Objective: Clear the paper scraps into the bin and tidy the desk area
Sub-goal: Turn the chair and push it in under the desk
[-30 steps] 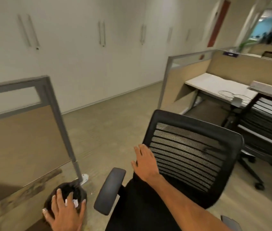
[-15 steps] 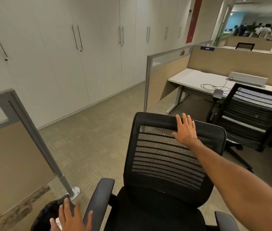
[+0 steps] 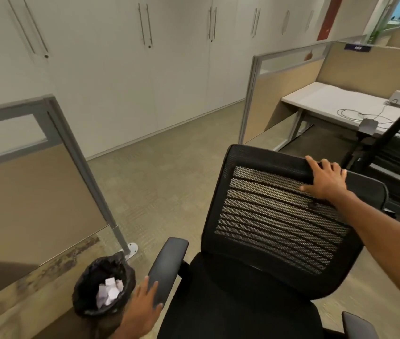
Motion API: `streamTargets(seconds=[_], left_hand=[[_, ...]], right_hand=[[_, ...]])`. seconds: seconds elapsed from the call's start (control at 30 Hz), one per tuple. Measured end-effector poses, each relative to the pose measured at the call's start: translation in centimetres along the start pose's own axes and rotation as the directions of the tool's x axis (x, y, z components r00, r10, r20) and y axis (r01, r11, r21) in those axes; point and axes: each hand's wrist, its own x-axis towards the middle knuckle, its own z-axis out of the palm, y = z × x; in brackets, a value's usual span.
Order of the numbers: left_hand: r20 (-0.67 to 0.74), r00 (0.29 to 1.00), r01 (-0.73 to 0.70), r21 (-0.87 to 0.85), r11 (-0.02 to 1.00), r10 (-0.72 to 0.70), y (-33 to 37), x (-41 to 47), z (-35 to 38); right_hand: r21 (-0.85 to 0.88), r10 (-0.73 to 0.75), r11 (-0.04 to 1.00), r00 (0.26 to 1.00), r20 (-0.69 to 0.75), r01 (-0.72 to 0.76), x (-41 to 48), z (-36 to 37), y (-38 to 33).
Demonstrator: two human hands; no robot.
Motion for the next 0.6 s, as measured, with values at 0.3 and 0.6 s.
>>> streamTargets(seconds=[0.3,0.6], left_hand=[[0.066,0.998,-0.012,0.096,0.995,0.006,0.4,0.5,4.4],[0.047,0.997,-0.069,0.12,0.99,0.064,-2.7,-0.8,5.5]], right_hand=[[-0.022,-0.045,0.999,0.999,-0.022,0.044,-0.1,0.1,-0.4],[-0.036,-0.062,0.997,0.998,-0.009,0.061,-2.3,0.1,-1.8]])
